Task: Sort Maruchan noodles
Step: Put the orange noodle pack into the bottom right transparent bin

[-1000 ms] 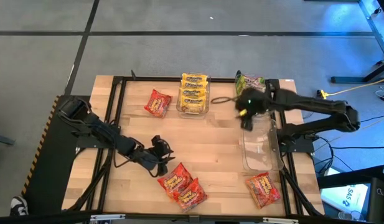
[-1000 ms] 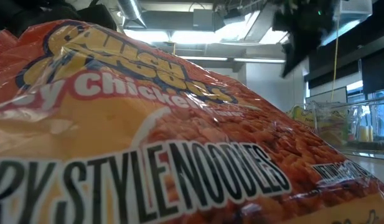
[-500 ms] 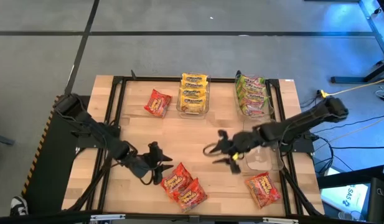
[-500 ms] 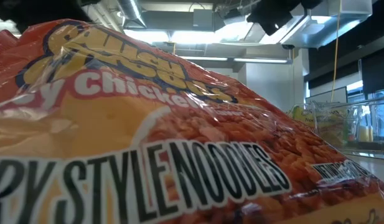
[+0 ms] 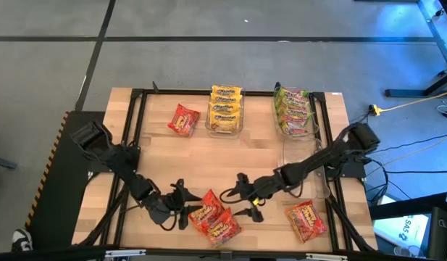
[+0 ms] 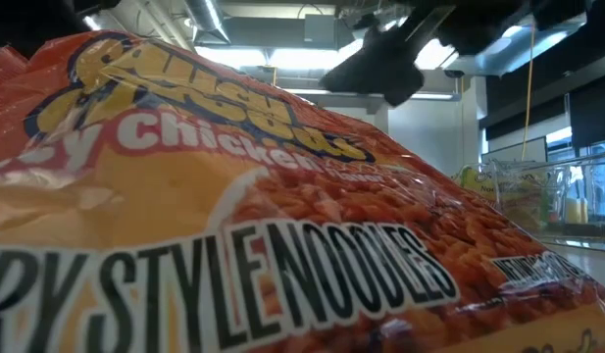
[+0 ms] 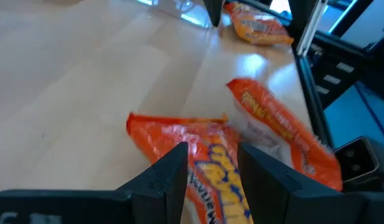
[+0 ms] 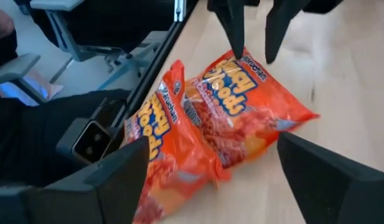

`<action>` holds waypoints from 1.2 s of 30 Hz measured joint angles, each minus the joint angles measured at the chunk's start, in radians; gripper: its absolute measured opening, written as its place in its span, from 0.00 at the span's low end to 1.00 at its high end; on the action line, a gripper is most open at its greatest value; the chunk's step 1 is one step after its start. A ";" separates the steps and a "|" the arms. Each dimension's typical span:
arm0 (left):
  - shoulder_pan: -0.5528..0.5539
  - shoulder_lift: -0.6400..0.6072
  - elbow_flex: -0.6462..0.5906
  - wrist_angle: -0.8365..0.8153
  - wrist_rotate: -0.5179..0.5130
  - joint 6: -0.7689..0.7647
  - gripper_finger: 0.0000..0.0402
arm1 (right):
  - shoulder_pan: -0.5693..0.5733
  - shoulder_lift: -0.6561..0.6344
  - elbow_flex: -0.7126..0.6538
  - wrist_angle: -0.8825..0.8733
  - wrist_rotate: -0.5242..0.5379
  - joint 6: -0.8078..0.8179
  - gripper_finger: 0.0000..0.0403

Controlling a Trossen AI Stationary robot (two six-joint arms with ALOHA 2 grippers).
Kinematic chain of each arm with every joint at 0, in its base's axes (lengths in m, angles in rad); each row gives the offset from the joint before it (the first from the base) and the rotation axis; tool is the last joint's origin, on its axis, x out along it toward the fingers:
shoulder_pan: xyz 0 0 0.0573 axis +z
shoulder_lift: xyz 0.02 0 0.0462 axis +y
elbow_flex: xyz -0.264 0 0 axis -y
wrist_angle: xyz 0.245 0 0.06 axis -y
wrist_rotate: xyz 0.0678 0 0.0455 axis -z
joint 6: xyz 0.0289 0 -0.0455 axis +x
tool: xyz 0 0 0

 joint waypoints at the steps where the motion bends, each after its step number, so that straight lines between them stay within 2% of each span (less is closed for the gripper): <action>1: -0.002 0.014 0.000 0.017 0.000 0.000 0.33 | -0.002 0.024 0.000 0.036 -0.005 0.002 0.81; 5: -0.003 0.057 0.000 0.066 0.001 0.001 0.33 | -0.003 0.115 0.011 0.167 -0.036 0.005 0.83; 9: -0.002 0.066 0.000 0.068 0.000 0.001 0.33 | -0.003 0.203 0.081 0.179 -0.073 -0.004 0.82; 15: 0.000 0.066 0.000 0.075 0.007 0.008 0.33 | -0.003 0.306 0.191 0.092 -0.139 -0.009 0.75; 19: -0.002 0.066 0.000 0.075 0.018 0.008 0.33 | -0.003 0.341 0.238 0.005 -0.193 -0.015 0.68; 26: 0.000 0.066 0.000 0.074 0.020 0.009 0.33 | -0.003 0.353 0.242 -0.031 -0.221 -0.041 0.45; 33: 0.000 0.066 0.000 0.073 0.020 0.009 0.33 | -0.002 0.351 0.242 -0.039 -0.224 -0.084 0.09; 36: 0.000 0.066 0.000 0.073 0.020 0.009 0.33 | 0.002 0.340 0.243 -0.049 -0.214 -0.110 0.03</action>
